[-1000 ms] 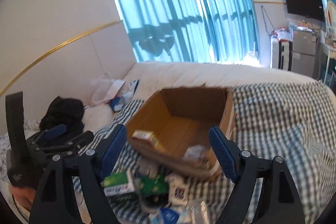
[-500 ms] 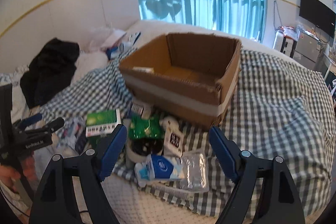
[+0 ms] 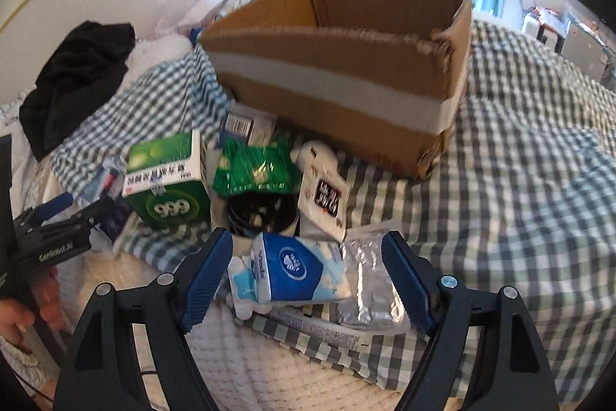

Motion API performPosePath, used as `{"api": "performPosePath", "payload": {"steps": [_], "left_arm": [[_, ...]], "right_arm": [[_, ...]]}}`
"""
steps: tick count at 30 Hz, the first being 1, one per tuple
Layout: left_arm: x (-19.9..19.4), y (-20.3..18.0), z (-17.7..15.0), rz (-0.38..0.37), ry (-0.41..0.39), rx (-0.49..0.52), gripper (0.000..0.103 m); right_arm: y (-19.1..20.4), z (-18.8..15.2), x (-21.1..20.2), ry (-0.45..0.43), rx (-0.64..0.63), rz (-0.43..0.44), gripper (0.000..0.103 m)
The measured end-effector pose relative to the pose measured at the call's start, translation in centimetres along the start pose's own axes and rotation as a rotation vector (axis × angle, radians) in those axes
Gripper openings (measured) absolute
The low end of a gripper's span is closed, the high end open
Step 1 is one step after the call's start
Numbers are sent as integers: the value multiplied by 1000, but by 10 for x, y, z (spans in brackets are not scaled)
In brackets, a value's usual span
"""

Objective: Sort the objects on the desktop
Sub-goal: 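Return to the pile and grasp the floral tissue pack with the left tool, then grasp the blue Vinda tissue pack with the right tool while the left tool holds the floral pack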

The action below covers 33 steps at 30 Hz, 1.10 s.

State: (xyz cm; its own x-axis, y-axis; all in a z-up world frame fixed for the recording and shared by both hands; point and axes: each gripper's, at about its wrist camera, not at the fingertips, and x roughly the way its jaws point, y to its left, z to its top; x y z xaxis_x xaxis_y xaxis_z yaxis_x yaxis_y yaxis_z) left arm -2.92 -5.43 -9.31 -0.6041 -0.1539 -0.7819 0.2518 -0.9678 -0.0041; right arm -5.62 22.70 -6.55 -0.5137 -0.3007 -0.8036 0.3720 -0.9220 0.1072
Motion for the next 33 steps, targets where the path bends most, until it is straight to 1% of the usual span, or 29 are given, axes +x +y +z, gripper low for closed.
{"api": "performPosePath", "payload": {"steps": [3, 5, 7, 9, 11, 12, 13, 17, 18, 20, 22, 25, 28, 30, 31, 32, 33], "left_arm": [[14, 2, -2, 34, 46, -8, 103], [21, 5, -3, 43, 66, -20, 103], [25, 6, -4, 60, 73, -25, 96], [27, 6, -5, 88, 75, -21, 90], [26, 6, -6, 95, 78, -15, 85], [25, 6, -7, 100, 76, -11, 80], [25, 5, -7, 102, 74, -6, 72], [22, 6, -6, 105, 74, -5, 61], [21, 6, -6, 105, 74, -8, 56], [20, 8, -6, 100, 76, -12, 54], [14, 10, -7, 88, 70, -24, 47], [7, 14, -8, 75, 56, -31, 40], [-1, 13, -10, 68, 37, -31, 39], [-6, 10, -11, 63, 20, -18, 39], [-9, 7, -13, 65, 4, -8, 39], [-12, 6, -13, 65, -7, -1, 39], [-14, 4, -13, 64, -17, 6, 37]], "right_arm": [[3, -3, 13, 28, -16, -3, 78], [3, -5, 23, 55, -25, -9, 73], [4, -8, 31, 81, -32, -23, 68], [3, -11, 37, 95, -29, -13, 68], [3, -11, 39, 98, -26, -7, 68], [3, -11, 39, 100, -30, -9, 68], [5, -12, 39, 105, -38, -8, 68], [9, -15, 45, 119, -53, -13, 68], [7, -15, 46, 119, -44, -11, 68], [3, -14, 48, 128, -24, 2, 68], [-2, -15, 50, 139, -1, 16, 68], [-9, -18, 56, 165, 33, 19, 68], [-13, -19, 58, 172, 59, 34, 68], [-8, -20, 55, 164, 44, 37, 55], [-3, -19, 52, 157, 32, 42, 45], [1, -18, 49, 150, 10, 37, 38], [7, -18, 46, 144, -16, 26, 36]]}}
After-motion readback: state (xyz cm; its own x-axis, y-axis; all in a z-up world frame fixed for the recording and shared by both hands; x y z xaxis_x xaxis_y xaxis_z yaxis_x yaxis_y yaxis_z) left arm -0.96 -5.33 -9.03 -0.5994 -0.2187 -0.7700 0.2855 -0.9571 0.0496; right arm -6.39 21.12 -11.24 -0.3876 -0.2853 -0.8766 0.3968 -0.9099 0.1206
